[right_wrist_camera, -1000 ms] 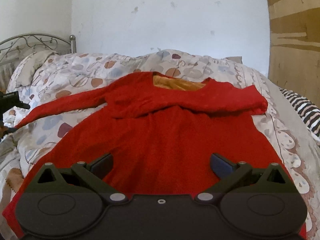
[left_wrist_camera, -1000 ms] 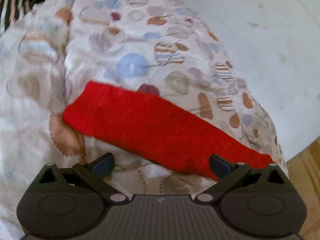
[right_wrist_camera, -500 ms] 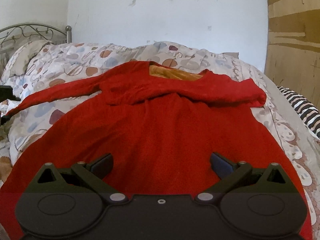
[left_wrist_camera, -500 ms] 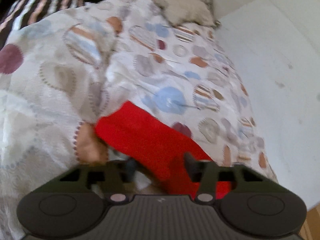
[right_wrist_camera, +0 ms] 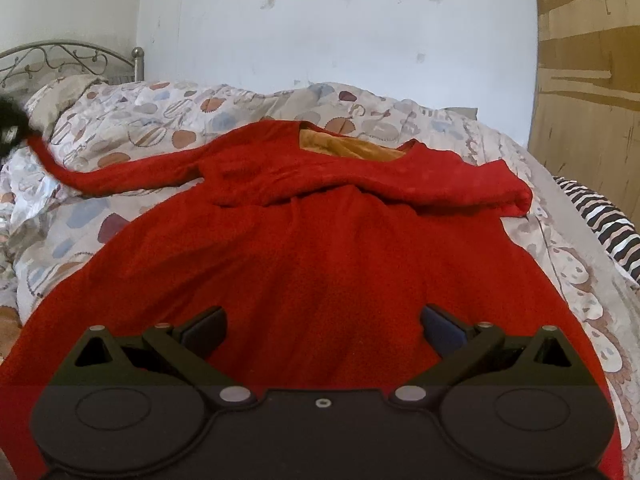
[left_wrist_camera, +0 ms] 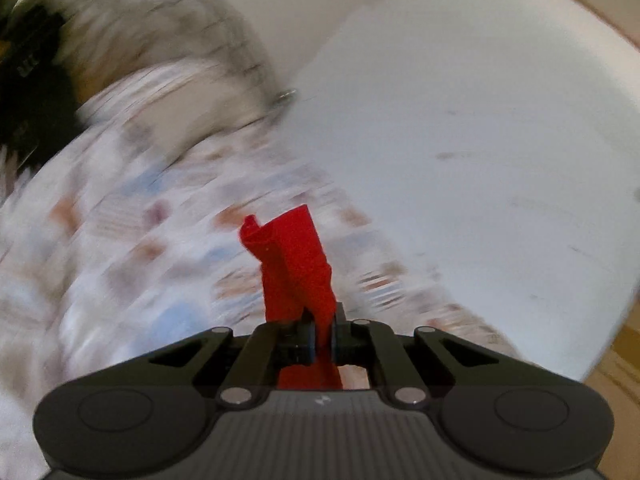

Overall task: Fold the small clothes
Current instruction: 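Grasp the other sleeve cuff with the left gripper, then lift the sleeve with the left gripper, lay it across the shirt body, release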

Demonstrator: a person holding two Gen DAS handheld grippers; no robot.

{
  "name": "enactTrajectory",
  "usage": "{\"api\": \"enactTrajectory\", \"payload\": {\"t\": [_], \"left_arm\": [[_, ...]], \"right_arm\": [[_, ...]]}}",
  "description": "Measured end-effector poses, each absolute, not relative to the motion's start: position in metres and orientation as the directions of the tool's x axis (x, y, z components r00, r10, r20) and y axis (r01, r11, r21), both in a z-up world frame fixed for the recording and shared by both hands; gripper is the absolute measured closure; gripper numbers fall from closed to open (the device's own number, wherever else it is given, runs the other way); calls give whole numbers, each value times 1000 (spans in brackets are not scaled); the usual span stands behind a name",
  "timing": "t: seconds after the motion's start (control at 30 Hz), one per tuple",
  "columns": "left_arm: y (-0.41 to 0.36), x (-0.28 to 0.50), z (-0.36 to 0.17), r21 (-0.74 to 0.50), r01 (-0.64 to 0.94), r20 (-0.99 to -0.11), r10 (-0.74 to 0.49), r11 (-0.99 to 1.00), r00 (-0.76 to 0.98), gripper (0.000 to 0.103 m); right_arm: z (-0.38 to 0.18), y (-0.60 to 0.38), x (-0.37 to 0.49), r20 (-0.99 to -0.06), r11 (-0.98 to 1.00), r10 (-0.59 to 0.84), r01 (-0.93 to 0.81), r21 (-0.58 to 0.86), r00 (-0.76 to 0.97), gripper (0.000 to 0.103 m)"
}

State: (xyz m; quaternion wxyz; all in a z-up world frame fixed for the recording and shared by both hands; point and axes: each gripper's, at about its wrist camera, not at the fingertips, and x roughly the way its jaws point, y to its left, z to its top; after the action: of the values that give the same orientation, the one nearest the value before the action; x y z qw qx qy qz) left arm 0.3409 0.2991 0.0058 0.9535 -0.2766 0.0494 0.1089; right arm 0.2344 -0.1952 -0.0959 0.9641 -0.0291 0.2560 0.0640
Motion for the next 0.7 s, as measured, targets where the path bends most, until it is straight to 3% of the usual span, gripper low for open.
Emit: {"api": "enactTrajectory", "payload": {"t": [0.13,0.33,0.57,0.7], "left_arm": [[248,352,55,-407,-85,-44,73,910,996,97],[157,365,95,-290,163,31,-161,943,986,97],[40,383,90,-194,425,-15,-436,884,900,97],[-19,385,61,-238,519,-70,-547,821,834,97]], "right_arm": [[-87,-203,232,-485,991,128,-135,19,865,0],[-66,-234,214,-431,996,87,-66,63,898,0],[-72,-271,191,-438,998,-41,20,-53,898,0],[-81,-299,172,-401,995,-98,91,-37,911,0]]}}
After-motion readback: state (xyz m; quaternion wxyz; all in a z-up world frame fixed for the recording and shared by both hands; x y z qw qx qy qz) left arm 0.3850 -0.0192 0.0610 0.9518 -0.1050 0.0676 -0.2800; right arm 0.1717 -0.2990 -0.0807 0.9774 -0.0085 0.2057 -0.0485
